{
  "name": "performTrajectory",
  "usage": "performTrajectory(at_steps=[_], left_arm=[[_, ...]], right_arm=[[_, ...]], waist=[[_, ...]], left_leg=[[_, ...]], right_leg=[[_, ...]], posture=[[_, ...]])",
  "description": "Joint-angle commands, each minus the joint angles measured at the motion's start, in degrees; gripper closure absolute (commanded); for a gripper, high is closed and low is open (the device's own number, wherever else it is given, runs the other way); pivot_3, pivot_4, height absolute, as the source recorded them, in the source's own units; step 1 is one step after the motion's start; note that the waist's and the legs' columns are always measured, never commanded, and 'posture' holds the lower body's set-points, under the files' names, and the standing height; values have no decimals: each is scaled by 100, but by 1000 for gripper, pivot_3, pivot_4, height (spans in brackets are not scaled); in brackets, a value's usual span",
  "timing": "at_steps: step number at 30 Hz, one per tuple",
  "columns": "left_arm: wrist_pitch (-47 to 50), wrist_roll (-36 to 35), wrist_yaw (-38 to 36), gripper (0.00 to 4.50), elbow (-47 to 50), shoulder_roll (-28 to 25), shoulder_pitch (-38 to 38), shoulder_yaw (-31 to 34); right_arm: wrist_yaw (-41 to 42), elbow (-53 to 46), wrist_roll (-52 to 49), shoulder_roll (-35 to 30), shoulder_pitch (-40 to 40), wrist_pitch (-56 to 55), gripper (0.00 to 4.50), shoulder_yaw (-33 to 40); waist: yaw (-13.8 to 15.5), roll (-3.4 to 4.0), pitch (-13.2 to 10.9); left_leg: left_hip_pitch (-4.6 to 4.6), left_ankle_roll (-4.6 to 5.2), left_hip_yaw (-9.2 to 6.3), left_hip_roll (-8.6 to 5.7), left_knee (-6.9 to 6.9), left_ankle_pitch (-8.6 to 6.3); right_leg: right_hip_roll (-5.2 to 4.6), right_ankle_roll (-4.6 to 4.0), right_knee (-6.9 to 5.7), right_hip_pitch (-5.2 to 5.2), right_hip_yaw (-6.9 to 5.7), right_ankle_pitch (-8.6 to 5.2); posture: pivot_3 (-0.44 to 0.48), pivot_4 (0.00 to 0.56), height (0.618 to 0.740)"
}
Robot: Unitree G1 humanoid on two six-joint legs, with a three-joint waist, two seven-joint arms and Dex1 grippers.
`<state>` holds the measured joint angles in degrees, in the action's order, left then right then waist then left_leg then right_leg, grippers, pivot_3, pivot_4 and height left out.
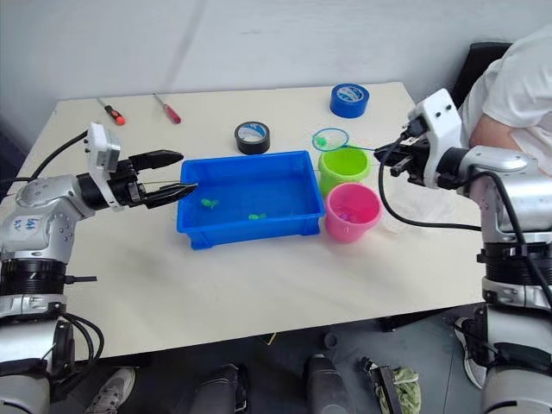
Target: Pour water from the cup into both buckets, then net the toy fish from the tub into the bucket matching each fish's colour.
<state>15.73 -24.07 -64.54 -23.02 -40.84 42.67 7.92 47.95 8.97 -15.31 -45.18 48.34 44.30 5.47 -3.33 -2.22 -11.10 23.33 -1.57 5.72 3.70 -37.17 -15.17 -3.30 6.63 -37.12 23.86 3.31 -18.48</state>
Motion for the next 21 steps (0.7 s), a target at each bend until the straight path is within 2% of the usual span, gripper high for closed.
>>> performTrajectory(at_steps=[1, 9, 21], left_arm=[[-188, 75, -91, 26, -111, 4, 248, 7], [-348, 187, -202, 26, -407, 79, 451, -27], [-389, 227, -261, 26, -462, 99, 467, -12]], right_arm=[[-155, 113, 490, -329, -79, -786, 4500, -125], [-508, 123, 1775, -596, -491, -2614, 4500, -907], [-1125, -275, 3634, -1180, -748, -4824, 4500, -1467]], waist=[[3, 1, -1], [-4, 3, -2], [12, 4, -2]], left_leg=[[0, 0, 2, 2, 1, 0], [1, -2, 11, 1, -2, 1], [2, -4, 12, 1, -4, 2]], right_leg=[[1, 0, 0, 1, 2, 0], [2, 2, 0, 5, 9, 1], [2, 3, 0, 7, 10, 1]], posture=[[0, 150, 731], [0, 150, 731], [0, 150, 731]])
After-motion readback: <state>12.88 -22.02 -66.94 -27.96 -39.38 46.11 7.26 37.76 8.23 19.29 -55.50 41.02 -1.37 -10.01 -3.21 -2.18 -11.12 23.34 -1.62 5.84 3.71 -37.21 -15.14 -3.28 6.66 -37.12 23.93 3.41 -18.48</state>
